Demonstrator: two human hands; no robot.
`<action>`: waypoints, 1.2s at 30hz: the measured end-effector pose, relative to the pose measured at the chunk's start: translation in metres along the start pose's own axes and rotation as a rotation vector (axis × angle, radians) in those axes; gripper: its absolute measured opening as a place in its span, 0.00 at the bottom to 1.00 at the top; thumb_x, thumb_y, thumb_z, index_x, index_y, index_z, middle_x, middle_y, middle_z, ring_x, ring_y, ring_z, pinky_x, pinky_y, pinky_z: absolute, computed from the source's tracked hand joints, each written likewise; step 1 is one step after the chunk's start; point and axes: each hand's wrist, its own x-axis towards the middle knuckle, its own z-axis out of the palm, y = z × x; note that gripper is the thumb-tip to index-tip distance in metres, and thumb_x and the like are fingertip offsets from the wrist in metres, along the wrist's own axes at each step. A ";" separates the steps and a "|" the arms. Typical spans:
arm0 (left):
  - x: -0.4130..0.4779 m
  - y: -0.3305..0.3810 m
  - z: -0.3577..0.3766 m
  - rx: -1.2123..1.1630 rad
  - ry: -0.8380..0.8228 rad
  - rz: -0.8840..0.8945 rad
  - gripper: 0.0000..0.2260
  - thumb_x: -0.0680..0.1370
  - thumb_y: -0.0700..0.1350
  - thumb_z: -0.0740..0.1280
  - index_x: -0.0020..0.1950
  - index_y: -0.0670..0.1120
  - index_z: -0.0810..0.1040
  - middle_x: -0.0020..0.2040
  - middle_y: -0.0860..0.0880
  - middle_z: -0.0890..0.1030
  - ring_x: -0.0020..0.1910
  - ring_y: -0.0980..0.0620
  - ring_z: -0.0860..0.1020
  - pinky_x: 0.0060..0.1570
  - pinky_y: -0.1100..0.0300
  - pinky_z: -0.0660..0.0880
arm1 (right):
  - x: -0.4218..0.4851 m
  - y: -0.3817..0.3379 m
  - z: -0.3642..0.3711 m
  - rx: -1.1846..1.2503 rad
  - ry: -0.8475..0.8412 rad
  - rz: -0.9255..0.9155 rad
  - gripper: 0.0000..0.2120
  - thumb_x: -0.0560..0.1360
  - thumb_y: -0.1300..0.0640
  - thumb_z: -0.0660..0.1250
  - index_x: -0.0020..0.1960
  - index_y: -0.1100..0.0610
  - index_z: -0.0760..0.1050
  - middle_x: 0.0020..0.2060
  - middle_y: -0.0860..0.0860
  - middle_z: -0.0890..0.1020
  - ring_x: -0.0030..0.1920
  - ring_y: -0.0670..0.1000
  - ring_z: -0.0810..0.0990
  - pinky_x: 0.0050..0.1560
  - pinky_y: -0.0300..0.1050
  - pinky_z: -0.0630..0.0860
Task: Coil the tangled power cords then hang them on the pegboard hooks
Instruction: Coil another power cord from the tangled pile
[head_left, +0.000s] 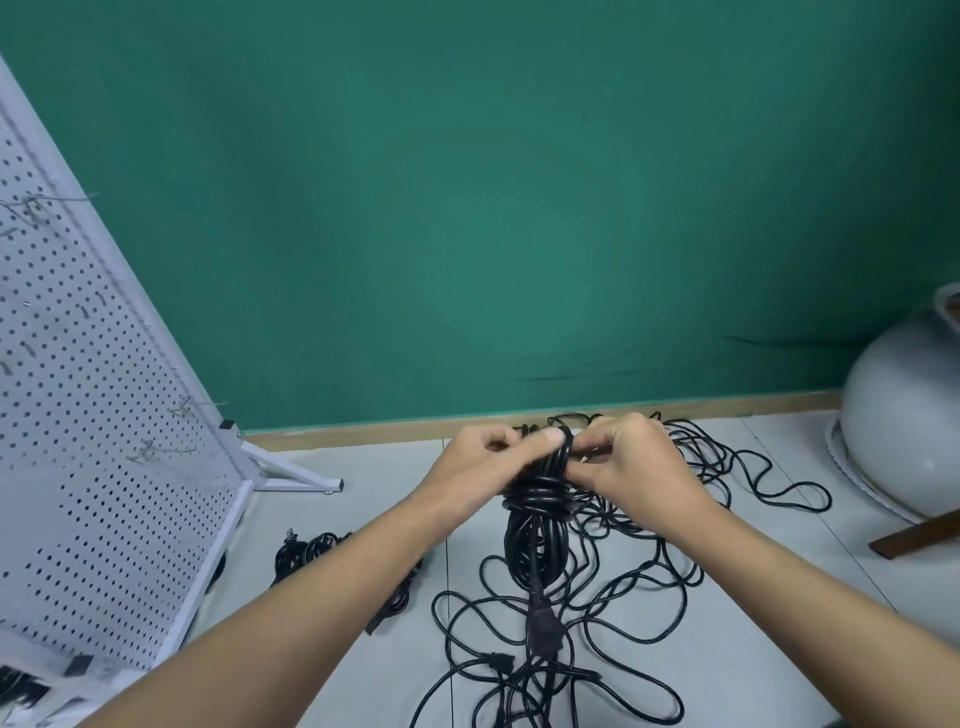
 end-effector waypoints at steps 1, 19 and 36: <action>-0.001 -0.001 0.002 0.045 0.029 0.001 0.23 0.72 0.63 0.77 0.45 0.42 0.80 0.41 0.53 0.86 0.42 0.55 0.84 0.53 0.55 0.79 | -0.002 -0.002 0.000 -0.024 -0.004 -0.011 0.04 0.71 0.60 0.78 0.41 0.52 0.88 0.34 0.47 0.83 0.39 0.47 0.81 0.43 0.42 0.75; 0.008 -0.003 -0.007 -0.031 0.104 -0.071 0.22 0.64 0.60 0.78 0.44 0.42 0.87 0.42 0.41 0.85 0.41 0.52 0.79 0.57 0.50 0.77 | -0.010 -0.003 0.014 -0.013 -0.040 -0.067 0.11 0.78 0.57 0.73 0.59 0.46 0.86 0.49 0.46 0.84 0.46 0.46 0.84 0.56 0.45 0.79; 0.008 0.005 -0.015 -0.257 0.059 -0.081 0.10 0.76 0.46 0.75 0.48 0.40 0.88 0.47 0.42 0.87 0.44 0.49 0.83 0.51 0.58 0.79 | -0.009 -0.005 0.015 0.375 0.061 0.027 0.08 0.78 0.56 0.74 0.54 0.44 0.87 0.51 0.40 0.87 0.49 0.42 0.86 0.59 0.48 0.82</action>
